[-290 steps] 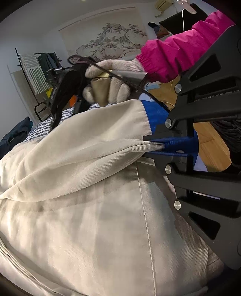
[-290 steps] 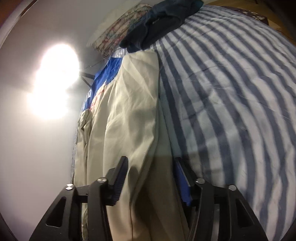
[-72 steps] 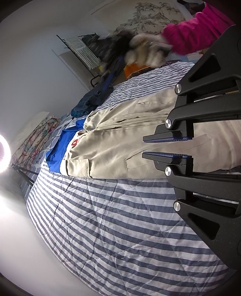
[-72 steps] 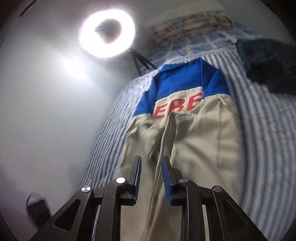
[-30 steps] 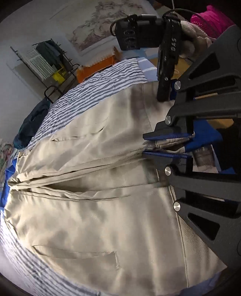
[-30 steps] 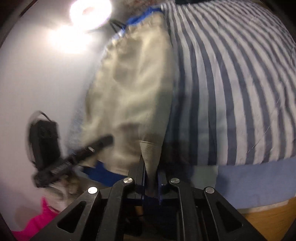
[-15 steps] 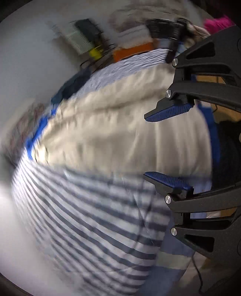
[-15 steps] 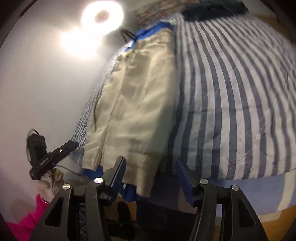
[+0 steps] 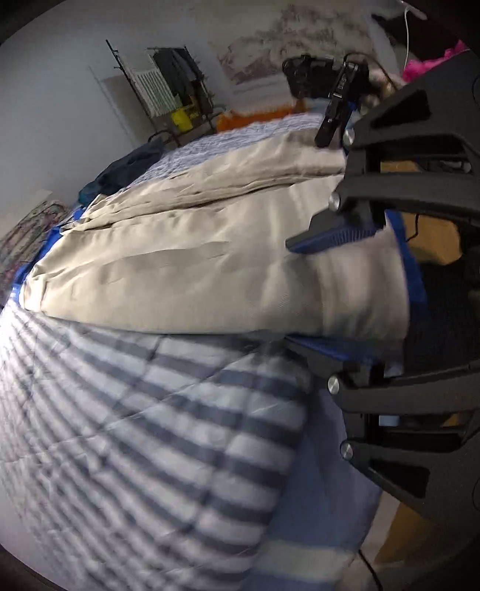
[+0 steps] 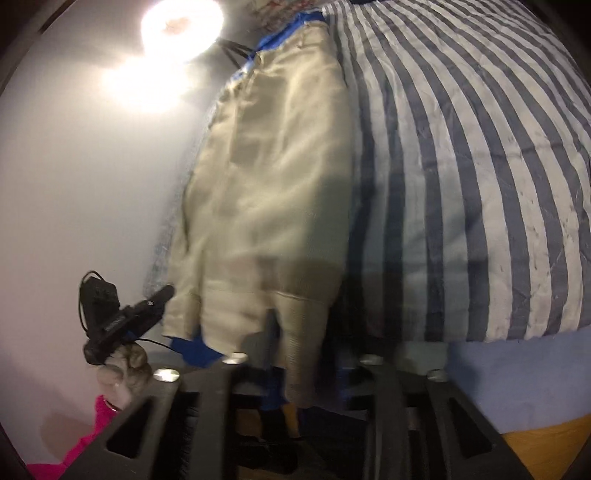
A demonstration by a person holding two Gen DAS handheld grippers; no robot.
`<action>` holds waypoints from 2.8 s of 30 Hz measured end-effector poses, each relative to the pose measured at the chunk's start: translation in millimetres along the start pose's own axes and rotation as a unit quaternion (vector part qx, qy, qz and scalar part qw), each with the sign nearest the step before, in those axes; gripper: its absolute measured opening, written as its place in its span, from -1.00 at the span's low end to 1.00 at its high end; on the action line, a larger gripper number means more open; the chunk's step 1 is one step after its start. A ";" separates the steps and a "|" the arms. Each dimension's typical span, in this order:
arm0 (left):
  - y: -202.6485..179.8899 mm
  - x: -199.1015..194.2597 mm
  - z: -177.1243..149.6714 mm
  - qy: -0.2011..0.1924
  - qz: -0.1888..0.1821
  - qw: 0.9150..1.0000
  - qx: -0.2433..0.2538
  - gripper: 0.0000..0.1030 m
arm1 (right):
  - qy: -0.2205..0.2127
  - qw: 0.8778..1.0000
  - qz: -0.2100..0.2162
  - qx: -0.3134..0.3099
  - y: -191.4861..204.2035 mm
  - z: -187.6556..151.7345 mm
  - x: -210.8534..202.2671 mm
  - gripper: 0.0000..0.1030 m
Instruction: Fold large clothes
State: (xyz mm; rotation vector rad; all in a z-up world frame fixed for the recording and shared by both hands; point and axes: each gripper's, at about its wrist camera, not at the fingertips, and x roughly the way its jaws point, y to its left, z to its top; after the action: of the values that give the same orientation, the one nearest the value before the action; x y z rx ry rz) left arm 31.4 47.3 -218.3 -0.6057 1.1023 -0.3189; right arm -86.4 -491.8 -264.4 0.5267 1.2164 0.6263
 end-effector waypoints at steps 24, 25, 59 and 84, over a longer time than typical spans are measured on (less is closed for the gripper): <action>-39.2 -45.4 21.8 -0.020 -0.158 0.984 -0.076 -0.67 | -0.056 0.986 0.154 0.033 56.1 9.8 -4.0 -0.69; -42.5 -47.6 26.1 -0.024 -0.159 0.984 -0.076 -0.67 | -0.061 0.985 0.155 0.033 59.3 13.0 -5.9 -0.70; -14.8 99.6 268.4 -0.008 -0.059 0.980 -0.188 -0.67 | -0.082 0.991 0.015 0.103 27.7 317.5 77.6 -0.74; 14.4 60.5 208.4 0.024 -0.065 0.996 -0.051 0.11 | -0.043 0.999 0.003 -0.023 -3.0 189.3 34.0 0.01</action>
State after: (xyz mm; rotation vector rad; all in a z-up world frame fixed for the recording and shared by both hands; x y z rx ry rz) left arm 244.6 88.8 -205.9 -0.7655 1.1326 -0.3946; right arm 103.8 -478.1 -239.1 0.5141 1.1181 0.6293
